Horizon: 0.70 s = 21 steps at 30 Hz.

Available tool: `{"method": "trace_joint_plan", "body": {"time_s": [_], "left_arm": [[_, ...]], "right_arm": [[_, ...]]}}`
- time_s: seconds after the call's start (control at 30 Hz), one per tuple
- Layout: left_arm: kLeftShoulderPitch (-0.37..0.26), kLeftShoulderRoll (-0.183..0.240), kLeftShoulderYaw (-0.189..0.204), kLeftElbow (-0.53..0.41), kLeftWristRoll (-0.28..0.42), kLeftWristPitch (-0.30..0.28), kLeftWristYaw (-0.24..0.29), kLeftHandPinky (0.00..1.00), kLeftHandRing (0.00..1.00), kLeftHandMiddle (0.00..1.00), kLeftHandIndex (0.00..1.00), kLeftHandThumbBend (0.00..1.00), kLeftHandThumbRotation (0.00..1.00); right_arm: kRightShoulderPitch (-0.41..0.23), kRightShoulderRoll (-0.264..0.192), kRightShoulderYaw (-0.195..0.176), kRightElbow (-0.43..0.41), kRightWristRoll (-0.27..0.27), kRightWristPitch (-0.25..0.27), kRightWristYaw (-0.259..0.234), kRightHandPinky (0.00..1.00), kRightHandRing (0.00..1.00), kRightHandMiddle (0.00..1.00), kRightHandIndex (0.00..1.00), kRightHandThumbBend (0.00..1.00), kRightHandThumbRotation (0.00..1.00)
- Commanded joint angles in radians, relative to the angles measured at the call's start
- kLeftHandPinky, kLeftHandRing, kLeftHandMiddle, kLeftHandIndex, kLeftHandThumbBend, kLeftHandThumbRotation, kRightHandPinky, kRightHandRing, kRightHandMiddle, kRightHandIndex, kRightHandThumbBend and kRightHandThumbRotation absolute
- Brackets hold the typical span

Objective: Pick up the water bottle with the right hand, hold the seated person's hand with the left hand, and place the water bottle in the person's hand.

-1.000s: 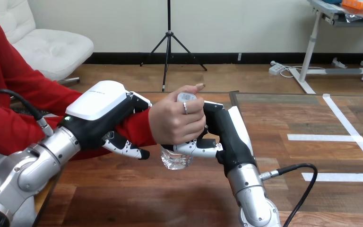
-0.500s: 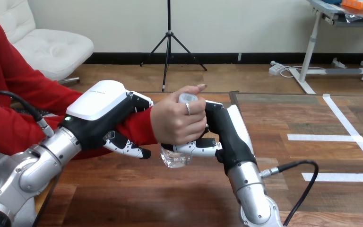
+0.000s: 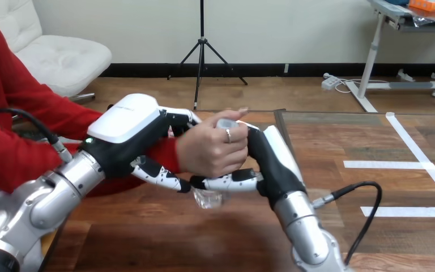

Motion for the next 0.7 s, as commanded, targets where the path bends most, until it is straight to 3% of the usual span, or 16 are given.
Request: {"method": "trace_joint_plan", "body": {"time_s": [0.0, 0.23, 0.67], "left_arm": [[-0.042, -0.011, 0.026, -0.107, 0.0, 0.007, 0.024, 0.82, 0.88, 0.9, 0.93, 0.99, 0.48], [-0.027, 0.009, 0.024, -0.157, 0.039, 0.033, 0.039, 0.96, 0.97, 0.98, 0.99, 1.0, 0.54], [-0.005, 0.026, 0.033, -0.205, 0.076, 0.053, 0.056, 1.0, 1.0, 1.0, 1.0, 1.0, 0.61]], "right_arm": [[-0.067, -0.001, 0.01, -0.063, 0.002, 0.014, 0.019, 0.97, 0.99, 0.99, 0.99, 1.0, 0.44], [-0.059, -0.014, 0.021, -0.079, -0.007, 0.034, 0.021, 1.0, 1.0, 1.0, 1.0, 1.0, 0.51], [-0.055, -0.021, 0.029, -0.078, -0.009, 0.043, 0.023, 1.0, 1.0, 1.0, 1.0, 1.0, 0.6]]}}
